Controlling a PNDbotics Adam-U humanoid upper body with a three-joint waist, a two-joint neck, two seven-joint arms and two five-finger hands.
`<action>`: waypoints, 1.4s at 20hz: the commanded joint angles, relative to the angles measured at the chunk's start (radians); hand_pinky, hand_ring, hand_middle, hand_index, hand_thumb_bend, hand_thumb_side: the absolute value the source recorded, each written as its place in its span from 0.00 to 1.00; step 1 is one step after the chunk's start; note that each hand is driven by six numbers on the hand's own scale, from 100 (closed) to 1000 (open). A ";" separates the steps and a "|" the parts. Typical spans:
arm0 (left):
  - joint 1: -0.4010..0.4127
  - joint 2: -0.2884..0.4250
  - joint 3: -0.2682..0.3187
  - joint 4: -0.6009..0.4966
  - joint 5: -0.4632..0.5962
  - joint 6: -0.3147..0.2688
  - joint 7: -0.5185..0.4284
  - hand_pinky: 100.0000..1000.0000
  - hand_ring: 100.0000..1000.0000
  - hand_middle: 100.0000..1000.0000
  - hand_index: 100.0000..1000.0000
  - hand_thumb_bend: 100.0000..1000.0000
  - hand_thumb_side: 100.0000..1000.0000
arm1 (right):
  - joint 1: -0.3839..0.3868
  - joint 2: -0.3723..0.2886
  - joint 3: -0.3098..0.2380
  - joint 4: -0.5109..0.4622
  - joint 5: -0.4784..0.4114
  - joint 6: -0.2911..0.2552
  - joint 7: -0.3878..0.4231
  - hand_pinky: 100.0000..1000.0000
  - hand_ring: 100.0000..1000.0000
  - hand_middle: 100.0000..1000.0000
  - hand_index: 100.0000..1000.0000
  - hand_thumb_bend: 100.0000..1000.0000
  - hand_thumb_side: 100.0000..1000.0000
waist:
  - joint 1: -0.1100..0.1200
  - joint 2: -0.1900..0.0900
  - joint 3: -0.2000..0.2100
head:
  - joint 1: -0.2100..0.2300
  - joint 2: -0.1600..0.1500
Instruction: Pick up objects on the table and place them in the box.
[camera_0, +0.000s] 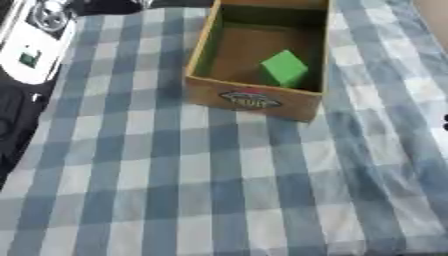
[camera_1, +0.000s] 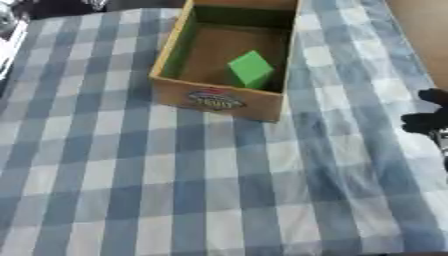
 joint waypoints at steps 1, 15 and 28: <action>0.026 0.036 0.040 -0.079 0.072 0.031 -0.006 0.77 0.68 0.62 0.88 0.05 0.19 | -0.006 -0.015 -0.009 -0.015 0.007 0.000 -0.007 0.65 0.65 0.79 0.83 0.00 0.63 | -0.008 -0.015 0.003 | -0.001 -0.020; 0.147 0.007 0.070 -0.146 0.156 0.057 -0.063 0.78 0.68 0.61 0.88 0.00 0.37 | 0.001 -0.017 -0.007 -0.015 0.005 -0.001 -0.008 0.65 0.65 0.80 0.83 0.00 0.63 | -0.029 -0.020 0.026 | 0.008 -0.032; 0.193 -0.025 0.075 -0.159 0.185 0.061 -0.071 0.77 0.66 0.60 0.89 0.00 0.48 | 0.000 -0.014 -0.006 -0.016 0.005 -0.001 -0.008 0.65 0.65 0.80 0.83 0.00 0.63 | -0.031 -0.017 0.026 | 0.005 -0.032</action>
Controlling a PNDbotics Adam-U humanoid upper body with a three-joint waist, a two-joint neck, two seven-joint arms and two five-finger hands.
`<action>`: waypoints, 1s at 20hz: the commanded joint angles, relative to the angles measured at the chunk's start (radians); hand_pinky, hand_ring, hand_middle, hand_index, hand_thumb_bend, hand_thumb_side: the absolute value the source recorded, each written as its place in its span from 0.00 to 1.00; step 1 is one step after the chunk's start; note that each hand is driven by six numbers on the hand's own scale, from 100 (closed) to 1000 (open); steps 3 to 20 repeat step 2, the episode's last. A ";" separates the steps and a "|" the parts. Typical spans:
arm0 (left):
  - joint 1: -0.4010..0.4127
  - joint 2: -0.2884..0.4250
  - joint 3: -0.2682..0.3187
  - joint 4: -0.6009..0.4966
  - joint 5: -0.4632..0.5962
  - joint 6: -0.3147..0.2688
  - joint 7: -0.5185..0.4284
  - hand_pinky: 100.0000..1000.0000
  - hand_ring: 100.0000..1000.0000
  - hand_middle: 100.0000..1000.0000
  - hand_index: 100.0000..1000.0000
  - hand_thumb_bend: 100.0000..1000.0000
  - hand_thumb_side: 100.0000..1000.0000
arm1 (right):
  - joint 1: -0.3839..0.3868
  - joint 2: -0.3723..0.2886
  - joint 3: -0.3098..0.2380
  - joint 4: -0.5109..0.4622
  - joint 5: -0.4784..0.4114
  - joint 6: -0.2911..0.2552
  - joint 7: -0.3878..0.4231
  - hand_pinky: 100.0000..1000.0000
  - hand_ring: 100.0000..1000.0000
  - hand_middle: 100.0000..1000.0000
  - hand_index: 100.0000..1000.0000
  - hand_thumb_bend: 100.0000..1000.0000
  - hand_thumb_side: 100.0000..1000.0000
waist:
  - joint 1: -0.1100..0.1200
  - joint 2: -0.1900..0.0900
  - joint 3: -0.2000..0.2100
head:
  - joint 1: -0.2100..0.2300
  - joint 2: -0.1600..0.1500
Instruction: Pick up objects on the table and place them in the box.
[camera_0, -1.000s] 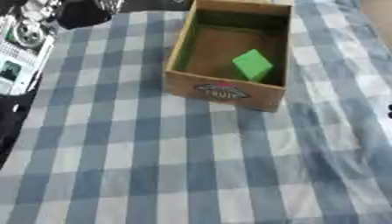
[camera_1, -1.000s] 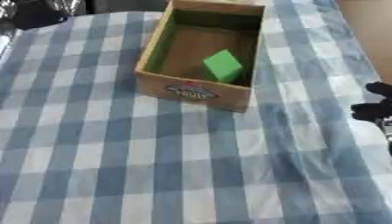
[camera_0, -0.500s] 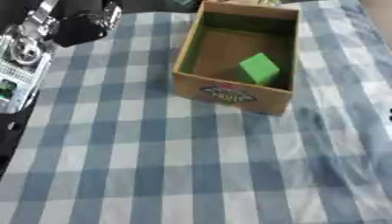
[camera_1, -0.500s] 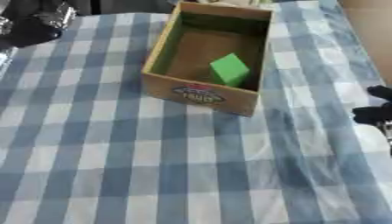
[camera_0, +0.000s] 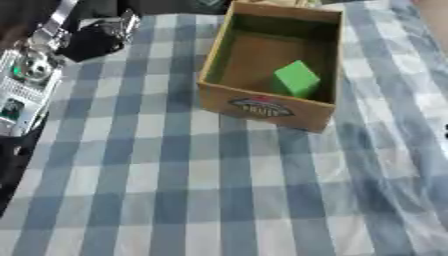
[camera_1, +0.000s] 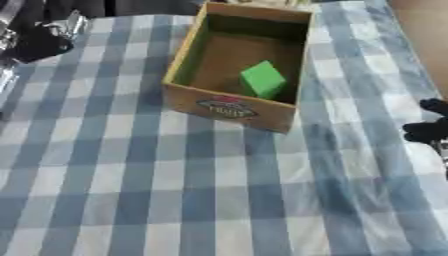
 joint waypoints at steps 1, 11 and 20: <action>-0.001 0.012 0.019 -0.024 0.013 0.001 -0.001 0.77 0.66 0.59 0.88 0.00 0.48 | -0.005 -0.012 -0.007 -0.016 0.003 -0.001 -0.004 0.65 0.65 0.80 0.83 0.00 0.63 | -0.004 -0.016 0.001 | -0.001 -0.014; 0.003 0.011 0.020 -0.026 0.016 0.001 -0.002 0.77 0.66 0.59 0.88 0.00 0.48 | -0.005 -0.011 -0.008 -0.016 0.003 -0.001 -0.005 0.65 0.65 0.80 0.83 0.00 0.63 | -0.005 -0.016 0.001 | -0.002 -0.015; 0.003 0.011 0.020 -0.026 0.016 0.001 -0.002 0.77 0.66 0.59 0.88 0.00 0.48 | -0.005 -0.011 -0.008 -0.016 0.003 -0.001 -0.005 0.65 0.65 0.80 0.83 0.00 0.63 | -0.005 -0.016 0.001 | -0.002 -0.015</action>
